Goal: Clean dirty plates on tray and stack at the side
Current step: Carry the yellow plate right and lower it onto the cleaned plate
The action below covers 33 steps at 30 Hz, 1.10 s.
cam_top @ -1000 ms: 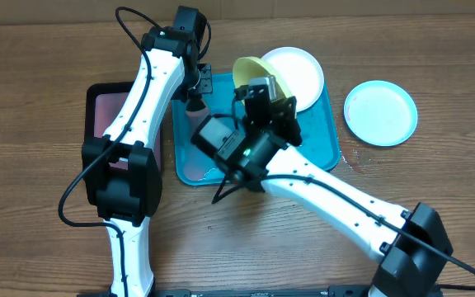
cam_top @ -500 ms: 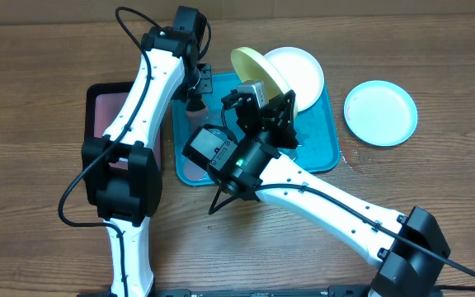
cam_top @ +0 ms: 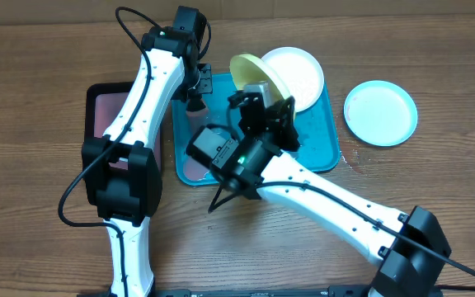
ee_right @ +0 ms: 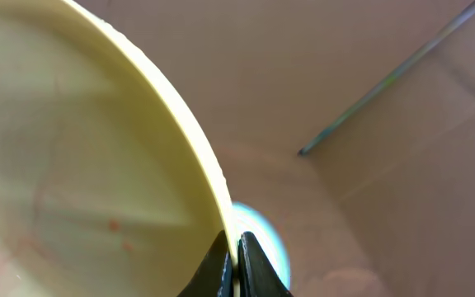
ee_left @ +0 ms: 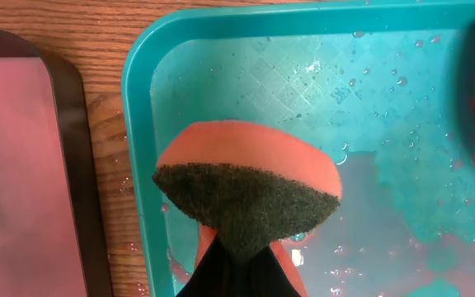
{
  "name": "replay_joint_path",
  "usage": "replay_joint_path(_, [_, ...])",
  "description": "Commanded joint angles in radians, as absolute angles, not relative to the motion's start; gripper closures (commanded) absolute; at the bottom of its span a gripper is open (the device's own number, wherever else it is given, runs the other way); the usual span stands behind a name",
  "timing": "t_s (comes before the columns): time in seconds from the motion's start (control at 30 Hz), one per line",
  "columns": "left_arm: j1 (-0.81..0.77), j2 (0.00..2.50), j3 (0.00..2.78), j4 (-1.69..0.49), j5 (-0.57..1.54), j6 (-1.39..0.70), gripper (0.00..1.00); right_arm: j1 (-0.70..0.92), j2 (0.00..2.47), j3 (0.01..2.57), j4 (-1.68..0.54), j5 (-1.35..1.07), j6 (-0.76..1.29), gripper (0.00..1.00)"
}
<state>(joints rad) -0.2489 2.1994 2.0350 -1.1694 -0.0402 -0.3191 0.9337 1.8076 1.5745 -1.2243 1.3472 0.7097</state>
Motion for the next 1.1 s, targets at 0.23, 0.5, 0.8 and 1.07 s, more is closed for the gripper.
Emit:
replay_joint_path(0.23, [-0.252,2.190,2.032,-1.166,-0.032,-0.315,0.96,0.562,1.797,1.583,-1.134,0.403,0.536,0.96])
replay_joint_path(0.5, [-0.253,2.190,2.032,-1.177,-0.032,-0.315,0.96,0.150,1.797,1.583,-1.054,-0.150,0.391,0.96])
replay_joint_path(0.8, [-0.253,2.190,2.032,-1.177,-0.032,-0.315,0.96,-0.226,1.809,1.537,-0.994,-0.174,0.392,0.96])
replay_joint_path(1.07, [-0.253,2.190,2.032,-1.177,-0.032,-0.314,0.96,-0.356,1.856,1.447,-0.877,-0.168,0.392,0.96])
